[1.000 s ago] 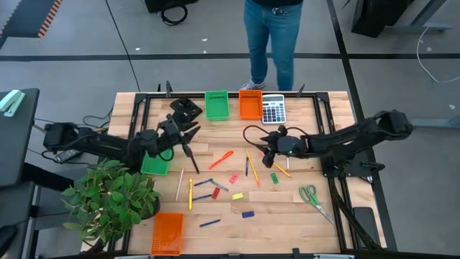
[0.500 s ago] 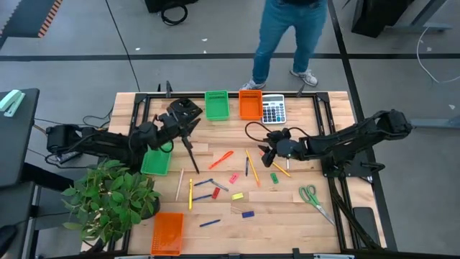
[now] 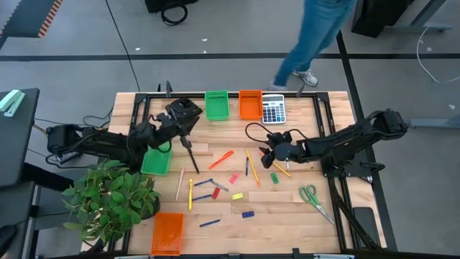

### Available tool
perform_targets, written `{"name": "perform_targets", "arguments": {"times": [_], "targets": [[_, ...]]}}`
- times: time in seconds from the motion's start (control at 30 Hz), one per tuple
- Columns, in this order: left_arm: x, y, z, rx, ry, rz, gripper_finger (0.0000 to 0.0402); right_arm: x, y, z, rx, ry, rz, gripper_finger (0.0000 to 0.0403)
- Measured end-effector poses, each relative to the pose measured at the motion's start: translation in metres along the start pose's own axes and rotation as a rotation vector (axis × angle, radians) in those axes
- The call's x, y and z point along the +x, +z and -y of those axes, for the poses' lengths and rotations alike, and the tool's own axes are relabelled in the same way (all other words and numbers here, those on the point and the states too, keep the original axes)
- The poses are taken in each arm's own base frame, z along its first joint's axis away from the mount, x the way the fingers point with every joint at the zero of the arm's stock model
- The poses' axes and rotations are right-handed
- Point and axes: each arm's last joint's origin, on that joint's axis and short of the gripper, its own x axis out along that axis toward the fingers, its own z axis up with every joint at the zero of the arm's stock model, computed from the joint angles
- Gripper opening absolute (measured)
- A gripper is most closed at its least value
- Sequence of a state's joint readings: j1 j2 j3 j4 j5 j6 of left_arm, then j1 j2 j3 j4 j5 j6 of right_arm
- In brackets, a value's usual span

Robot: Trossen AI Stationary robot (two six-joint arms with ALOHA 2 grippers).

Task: Sort crayons/erasers/pens/pencils in bins
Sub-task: Put the yellow pencil into the top orange bin

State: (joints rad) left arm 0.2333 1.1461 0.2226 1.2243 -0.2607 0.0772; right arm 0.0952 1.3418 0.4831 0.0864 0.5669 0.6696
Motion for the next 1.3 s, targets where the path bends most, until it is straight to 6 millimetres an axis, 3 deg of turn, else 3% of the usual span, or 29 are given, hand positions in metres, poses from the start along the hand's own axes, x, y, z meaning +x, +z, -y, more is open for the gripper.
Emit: {"name": "perform_targets", "arguments": {"times": [0.37, 0.53, 0.8, 1.3], "targets": [[0.001, -0.006, -0.003, 0.005, 0.010, -0.060, 0.0107, 0.006, -0.005, 0.000, 0.000, -0.043, 0.002, 0.0190], [0.001, -0.007, -0.003, 0.007, 0.009, -0.068, 0.0107, 0.012, -0.020, -0.003, -0.082, -0.111, -0.006, 0.0190], [0.001, -0.007, -0.003, 0.009, 0.009, -0.069, 0.0107, 0.003, -0.028, -0.013, -0.121, -0.183, 0.118, 0.0190], [0.000, -0.008, 0.001, -0.046, -0.011, -0.077, 0.0107, 0.000, -0.032, -0.017, -0.085, -0.159, 0.121, 0.0190]]}}
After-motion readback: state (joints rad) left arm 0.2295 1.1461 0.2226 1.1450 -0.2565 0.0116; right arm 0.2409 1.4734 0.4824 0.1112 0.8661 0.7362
